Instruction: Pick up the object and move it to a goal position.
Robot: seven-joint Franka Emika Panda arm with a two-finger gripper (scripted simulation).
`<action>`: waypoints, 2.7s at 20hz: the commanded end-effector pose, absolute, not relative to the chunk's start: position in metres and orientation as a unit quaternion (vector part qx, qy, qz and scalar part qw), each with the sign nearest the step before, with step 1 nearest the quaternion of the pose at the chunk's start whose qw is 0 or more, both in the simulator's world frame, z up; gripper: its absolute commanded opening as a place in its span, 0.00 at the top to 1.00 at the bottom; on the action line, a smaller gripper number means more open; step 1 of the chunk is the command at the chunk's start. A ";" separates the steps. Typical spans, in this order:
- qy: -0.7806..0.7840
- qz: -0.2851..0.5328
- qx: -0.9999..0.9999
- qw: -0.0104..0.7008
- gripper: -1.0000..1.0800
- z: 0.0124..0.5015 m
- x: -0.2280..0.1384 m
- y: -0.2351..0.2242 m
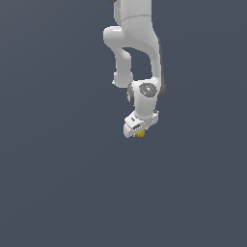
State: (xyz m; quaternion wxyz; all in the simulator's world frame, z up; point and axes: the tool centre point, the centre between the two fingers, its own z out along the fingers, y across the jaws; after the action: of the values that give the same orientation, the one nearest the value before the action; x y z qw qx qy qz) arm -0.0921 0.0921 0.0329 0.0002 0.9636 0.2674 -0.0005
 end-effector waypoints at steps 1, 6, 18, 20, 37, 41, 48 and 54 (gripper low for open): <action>0.267 0.000 0.964 0.000 1.00 0.039 -0.088 0.094; 0.268 0.000 0.964 0.000 1.00 0.058 -0.075 0.102; 0.268 0.000 0.963 -0.001 1.00 0.139 -0.019 0.133; 0.268 0.000 0.963 -0.001 1.00 0.154 -0.009 0.139; 0.268 0.000 0.964 -0.001 1.00 0.250 0.063 0.176; 0.267 0.000 0.964 -0.001 1.00 0.266 0.075 0.182; 0.267 0.000 0.964 -0.001 1.00 0.291 0.094 0.192; 0.267 0.000 0.964 0.000 1.00 0.307 0.108 0.199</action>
State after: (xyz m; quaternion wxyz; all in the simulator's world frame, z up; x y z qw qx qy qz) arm 0.1044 0.1969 0.3024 -0.0003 0.9636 0.2674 -0.0004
